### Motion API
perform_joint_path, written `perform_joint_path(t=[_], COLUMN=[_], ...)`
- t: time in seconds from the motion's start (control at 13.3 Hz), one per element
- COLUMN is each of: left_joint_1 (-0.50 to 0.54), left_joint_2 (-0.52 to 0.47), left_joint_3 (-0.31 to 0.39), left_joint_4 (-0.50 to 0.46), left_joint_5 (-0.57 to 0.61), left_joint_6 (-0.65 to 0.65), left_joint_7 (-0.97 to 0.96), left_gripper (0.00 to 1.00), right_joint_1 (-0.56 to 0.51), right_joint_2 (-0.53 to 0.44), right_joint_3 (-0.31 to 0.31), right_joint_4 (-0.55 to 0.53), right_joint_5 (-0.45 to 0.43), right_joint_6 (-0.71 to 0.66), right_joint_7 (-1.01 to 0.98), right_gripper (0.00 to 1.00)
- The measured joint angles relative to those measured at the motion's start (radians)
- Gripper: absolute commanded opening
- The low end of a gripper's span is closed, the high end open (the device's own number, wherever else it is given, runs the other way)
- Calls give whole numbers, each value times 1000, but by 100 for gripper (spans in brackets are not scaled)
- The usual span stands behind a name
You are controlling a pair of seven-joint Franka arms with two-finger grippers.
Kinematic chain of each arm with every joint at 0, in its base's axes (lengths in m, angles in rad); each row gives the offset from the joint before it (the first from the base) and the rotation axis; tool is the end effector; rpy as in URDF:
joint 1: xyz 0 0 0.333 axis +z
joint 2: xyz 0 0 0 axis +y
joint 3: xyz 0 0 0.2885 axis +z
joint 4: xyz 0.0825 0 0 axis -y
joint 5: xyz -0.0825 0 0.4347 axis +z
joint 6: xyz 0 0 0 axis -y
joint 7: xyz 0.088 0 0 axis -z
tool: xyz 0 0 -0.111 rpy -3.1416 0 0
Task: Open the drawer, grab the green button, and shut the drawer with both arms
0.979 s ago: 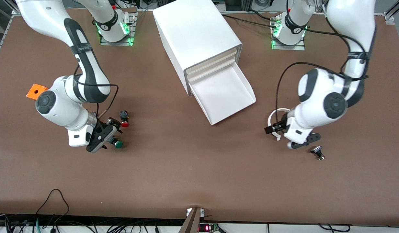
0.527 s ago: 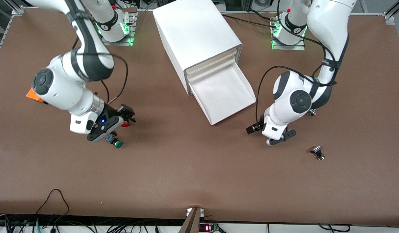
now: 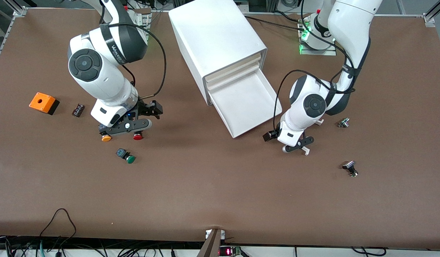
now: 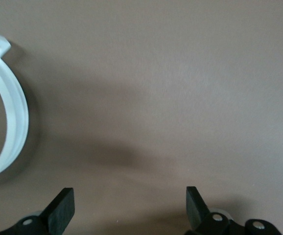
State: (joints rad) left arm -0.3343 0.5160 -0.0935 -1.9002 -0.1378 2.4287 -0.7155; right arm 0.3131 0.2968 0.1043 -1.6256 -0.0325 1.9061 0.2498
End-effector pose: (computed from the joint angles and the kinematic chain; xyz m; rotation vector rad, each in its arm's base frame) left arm 0.5948 -0.2720 0.1643 2.9568 0.6054 -0.0956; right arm 0.6301 0.2710 0.4011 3.1247 0.2729 -0.0216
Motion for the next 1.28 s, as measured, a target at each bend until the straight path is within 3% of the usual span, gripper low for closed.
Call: perform_joint_path(t=[0.38,0.68,1.05,1.28], left_joint_1=[-51,-53,-56,-58], left_joint_2=[1,-22,-58,-61], left_joint_3=[-36,-133,-259,-300], left_joint_4=[-60,-129,-195,-197], left_joint_5=[-23,-24,-25,-25], left_joint_6=[7,7,-63,-99], left_joint_7=[-7,-9,-9,-10], left_gripper=[99,100,100,100], right_joint_1=[-65,-237,-253,-255], right_joint_2=[-10,-80,-146,-146], right_joint_3=[-147,-157,-161,-191], right_joint_4=[92,71,61,61], right_joint_5=[-89,-86,-39,-27], right_joint_6=[-82,-112,-207,-210], right_joint_7=[5,-111,-127,-270], right_gripper=[100,100,100,100])
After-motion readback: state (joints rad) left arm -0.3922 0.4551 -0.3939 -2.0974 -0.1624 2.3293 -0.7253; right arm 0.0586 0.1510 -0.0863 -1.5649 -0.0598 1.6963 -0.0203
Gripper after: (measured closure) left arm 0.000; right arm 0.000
